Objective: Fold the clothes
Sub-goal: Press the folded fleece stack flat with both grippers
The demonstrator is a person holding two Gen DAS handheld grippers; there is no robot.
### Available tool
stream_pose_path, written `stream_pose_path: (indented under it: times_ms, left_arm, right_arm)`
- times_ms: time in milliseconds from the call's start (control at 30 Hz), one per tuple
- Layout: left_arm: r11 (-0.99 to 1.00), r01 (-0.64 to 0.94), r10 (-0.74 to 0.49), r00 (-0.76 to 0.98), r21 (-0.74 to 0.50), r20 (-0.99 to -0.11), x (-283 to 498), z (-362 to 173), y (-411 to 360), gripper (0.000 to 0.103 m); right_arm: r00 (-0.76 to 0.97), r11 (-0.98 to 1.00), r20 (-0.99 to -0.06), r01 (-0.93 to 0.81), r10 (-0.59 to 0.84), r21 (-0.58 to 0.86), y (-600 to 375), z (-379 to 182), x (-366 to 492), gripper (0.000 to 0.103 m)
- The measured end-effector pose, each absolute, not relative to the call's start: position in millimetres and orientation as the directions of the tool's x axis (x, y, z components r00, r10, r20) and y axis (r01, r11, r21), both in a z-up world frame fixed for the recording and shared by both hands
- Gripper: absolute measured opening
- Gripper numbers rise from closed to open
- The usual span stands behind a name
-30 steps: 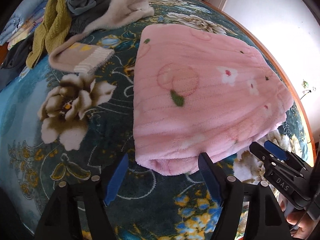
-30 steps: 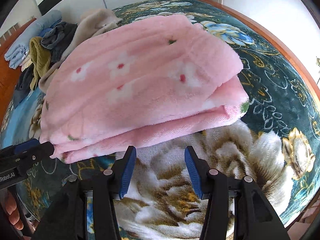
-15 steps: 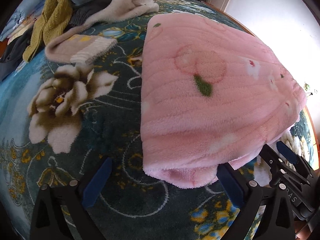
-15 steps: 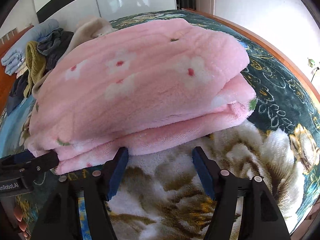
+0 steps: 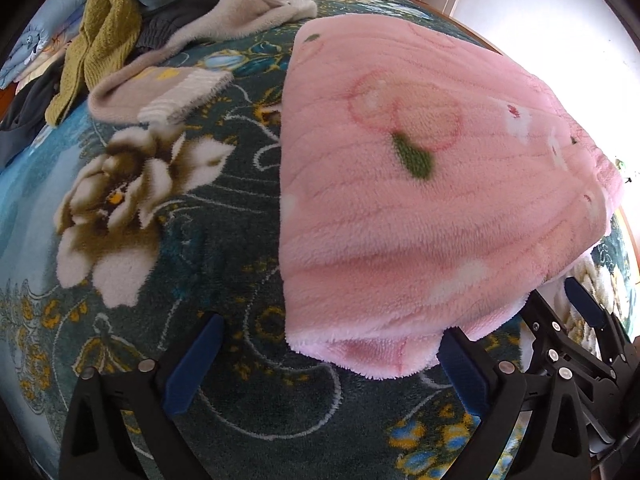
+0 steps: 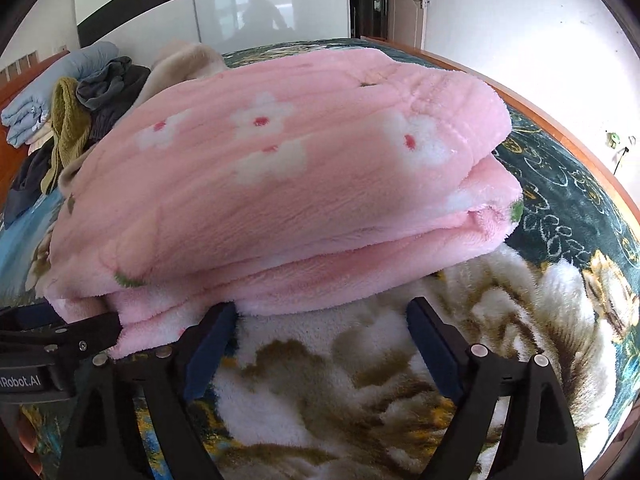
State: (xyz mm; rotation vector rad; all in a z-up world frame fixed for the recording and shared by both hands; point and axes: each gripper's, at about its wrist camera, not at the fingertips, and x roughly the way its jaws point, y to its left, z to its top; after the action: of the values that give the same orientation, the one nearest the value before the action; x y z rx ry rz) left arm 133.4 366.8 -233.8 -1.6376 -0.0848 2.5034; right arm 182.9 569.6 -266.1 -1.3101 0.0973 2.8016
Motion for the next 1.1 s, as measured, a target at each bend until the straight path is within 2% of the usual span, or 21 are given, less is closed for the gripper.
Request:
stream_pose_path:
  times_ms: [1100]
  left_arm:
    - [-0.988,-0.118,0.139,-0.432,-0.097,-0.891,140,-225,370,0.103]
  right_arm:
    - [-0.647,-0.998,-0.762,-0.067,0.03,0.018,568,-271,175,0.093]
